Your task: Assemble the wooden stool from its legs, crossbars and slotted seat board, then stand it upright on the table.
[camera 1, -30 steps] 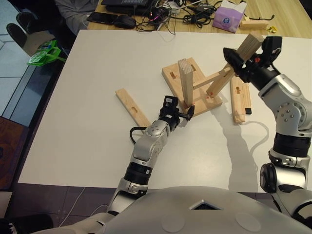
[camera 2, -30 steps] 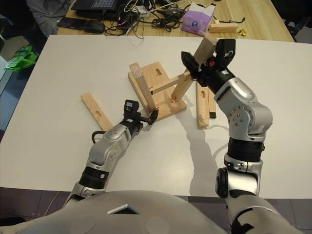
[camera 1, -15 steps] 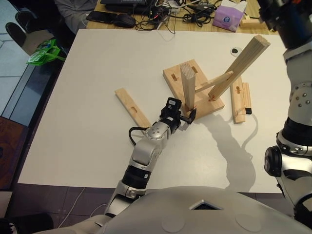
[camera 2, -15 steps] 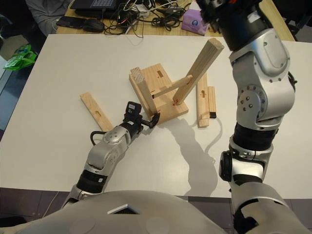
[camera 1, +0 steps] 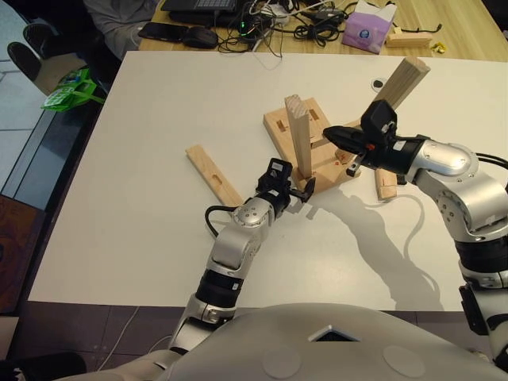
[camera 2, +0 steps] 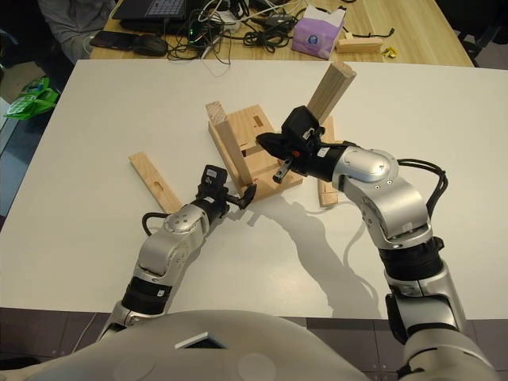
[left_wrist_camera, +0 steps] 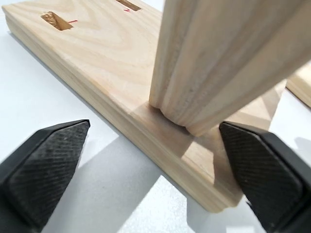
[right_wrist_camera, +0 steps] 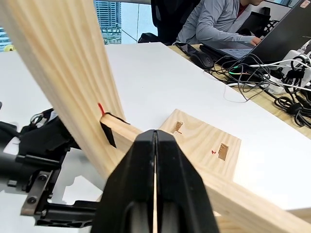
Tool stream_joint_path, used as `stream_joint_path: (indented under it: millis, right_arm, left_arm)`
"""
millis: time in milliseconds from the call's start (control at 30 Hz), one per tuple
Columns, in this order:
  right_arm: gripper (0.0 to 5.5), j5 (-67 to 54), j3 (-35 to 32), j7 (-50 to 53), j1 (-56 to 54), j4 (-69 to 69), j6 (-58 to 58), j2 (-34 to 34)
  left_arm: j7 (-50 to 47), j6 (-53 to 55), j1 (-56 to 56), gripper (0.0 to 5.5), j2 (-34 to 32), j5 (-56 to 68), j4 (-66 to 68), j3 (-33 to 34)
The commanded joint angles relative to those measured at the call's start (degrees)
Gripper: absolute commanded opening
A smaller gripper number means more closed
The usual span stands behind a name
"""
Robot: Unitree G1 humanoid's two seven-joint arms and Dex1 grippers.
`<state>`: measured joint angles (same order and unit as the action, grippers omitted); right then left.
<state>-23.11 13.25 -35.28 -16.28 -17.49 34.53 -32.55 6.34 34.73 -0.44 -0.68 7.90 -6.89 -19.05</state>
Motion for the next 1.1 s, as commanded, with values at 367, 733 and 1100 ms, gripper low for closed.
stream_joint_path:
  millis: [367, 733, 1100]
  right_arm:
    - [0.0, 3.38, -4.2, 4.16, 2.46, 2.37, -2.72, 4.75]
    - [0.0, -0.31, -12.87, 5.73, 1.82, -2.18, -4.23, 6.6]
    - [0.0, -18.02, -26.82, -3.02, 1.58, -6.39, 4.34, -1.01]
  left_arm:
    - [-0.2, -6.53, 2.51, 5.36, 1.67, -0.54, -6.75, 2.43]
    - [9.93, -10.58, 9.04, 5.36, -3.46, 4.05, -13.11, 0.51]
    - [9.65, -9.9, -0.95, 5.36, 1.19, 2.03, -2.3, -2.56]
